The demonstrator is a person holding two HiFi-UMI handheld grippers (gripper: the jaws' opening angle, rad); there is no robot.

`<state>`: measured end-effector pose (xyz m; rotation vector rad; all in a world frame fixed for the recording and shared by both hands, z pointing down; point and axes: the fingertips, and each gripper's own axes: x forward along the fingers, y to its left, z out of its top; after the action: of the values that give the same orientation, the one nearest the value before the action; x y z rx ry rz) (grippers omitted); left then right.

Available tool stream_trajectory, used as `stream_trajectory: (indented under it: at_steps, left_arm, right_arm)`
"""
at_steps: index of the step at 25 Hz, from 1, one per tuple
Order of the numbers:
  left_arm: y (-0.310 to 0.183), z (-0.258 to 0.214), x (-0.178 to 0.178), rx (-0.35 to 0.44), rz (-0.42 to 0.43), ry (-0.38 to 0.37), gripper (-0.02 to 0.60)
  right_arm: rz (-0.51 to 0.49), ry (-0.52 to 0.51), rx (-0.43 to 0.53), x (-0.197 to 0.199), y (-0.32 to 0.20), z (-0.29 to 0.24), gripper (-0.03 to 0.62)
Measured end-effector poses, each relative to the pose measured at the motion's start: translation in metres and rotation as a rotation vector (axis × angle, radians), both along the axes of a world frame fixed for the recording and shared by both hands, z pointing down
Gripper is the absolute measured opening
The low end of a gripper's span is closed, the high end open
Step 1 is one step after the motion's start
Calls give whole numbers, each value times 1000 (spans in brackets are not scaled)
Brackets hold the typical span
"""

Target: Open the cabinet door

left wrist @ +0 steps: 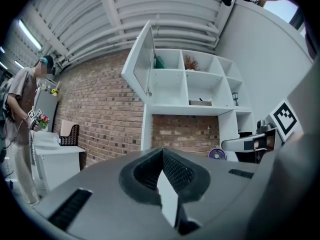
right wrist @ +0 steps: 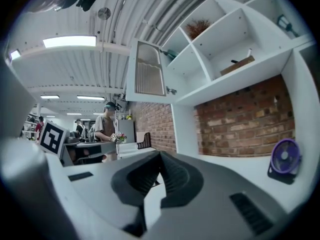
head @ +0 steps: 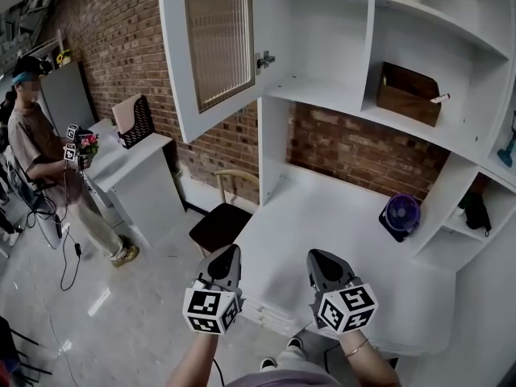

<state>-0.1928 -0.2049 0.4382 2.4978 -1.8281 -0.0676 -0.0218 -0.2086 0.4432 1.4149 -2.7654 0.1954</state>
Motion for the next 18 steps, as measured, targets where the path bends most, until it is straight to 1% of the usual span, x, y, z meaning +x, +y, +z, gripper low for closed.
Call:
stream_trajectory:
  at_steps: [7, 18]
  left_arm:
    - [-4, 10, 12, -15, 22, 25, 3]
    - [-7, 13, 9, -15, 25, 42, 3]
  right_arm:
    - [30, 23, 1, 12, -3, 5, 0]
    - [65, 17, -36, 21, 0, 23, 0]
